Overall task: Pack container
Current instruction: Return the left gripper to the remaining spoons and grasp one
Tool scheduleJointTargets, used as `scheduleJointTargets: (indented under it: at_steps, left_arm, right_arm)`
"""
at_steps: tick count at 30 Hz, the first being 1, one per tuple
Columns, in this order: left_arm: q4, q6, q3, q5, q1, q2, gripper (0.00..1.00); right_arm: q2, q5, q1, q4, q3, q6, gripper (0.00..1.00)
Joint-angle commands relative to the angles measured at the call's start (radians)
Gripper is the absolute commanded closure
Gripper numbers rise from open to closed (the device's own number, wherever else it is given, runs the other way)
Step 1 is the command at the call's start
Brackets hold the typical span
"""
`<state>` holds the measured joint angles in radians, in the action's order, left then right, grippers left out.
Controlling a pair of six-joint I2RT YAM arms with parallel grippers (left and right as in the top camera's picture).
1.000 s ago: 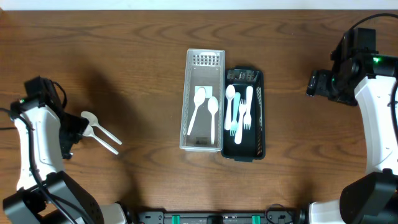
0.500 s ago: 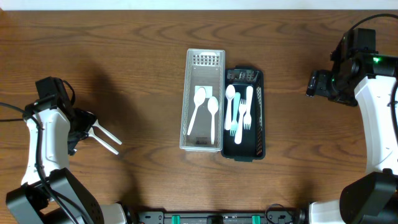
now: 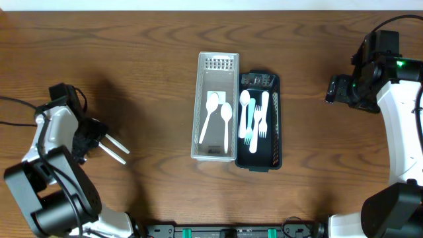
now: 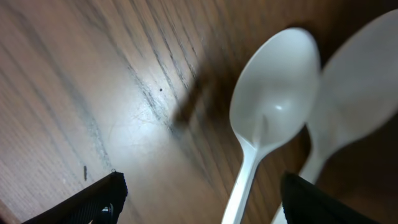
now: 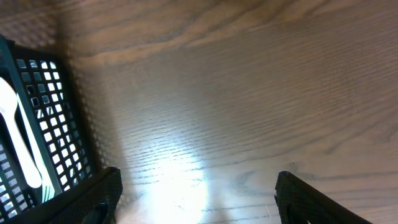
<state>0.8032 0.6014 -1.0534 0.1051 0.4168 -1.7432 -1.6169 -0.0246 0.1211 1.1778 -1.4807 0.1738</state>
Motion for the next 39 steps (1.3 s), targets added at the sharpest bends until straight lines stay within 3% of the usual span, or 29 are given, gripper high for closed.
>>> scheduleJointTargets:
  at_steps: [1, 12, 16, 19, 20, 30, 31, 34, 39]
  left_arm:
    - [-0.002, -0.006, 0.003, 0.009, -0.002, -0.040, 0.18]
    - [-0.010, -0.006, 0.003, 0.009, -0.002, -0.134, 0.20]
    - [-0.010, -0.007, 0.003, 0.008, -0.002, -0.168, 0.36]
    - [-0.010, -0.006, 0.003, 0.008, -0.002, -0.181, 0.60]
    - [-0.010, -0.006, 0.003, 0.008, -0.002, -0.182, 0.64]
    - [-0.010, -0.006, 0.003, 0.008, -0.002, -0.182, 0.65]
    - [-0.010, -0.006, 0.003, 0.008, -0.002, -0.182, 0.67]
    - [-0.014, -0.006, 0.003, 0.008, -0.002, -0.182, 0.85]
    - [-0.016, -0.006, 0.003, 0.008, -0.002, -0.182, 0.87]
  right_arm:
    - [-0.005, 0.003, -0.005, 0.001, 0.004, -0.014, 0.18]
    - [-0.005, 0.003, -0.005, 0.002, 0.004, -0.014, 0.18]
    - [-0.005, 0.003, -0.005, 0.002, 0.004, -0.014, 0.18]
    - [-0.005, 0.003, -0.005, 0.002, 0.004, -0.014, 0.18]
    - [-0.005, 0.003, -0.005, 0.002, 0.004, -0.014, 0.18]
    - [-0.005, 0.003, -0.005, 0.002, 0.004, -0.014, 0.18]
    - [-0.005, 0.003, -0.005, 0.003, 0.004, -0.014, 0.18]
    - [-0.005, 0.003, -0.005, 0.004, 0.004, -0.014, 0.18]
    - [-0.005, 0.003, -0.005, 0.004, 0.004, -0.014, 0.18]
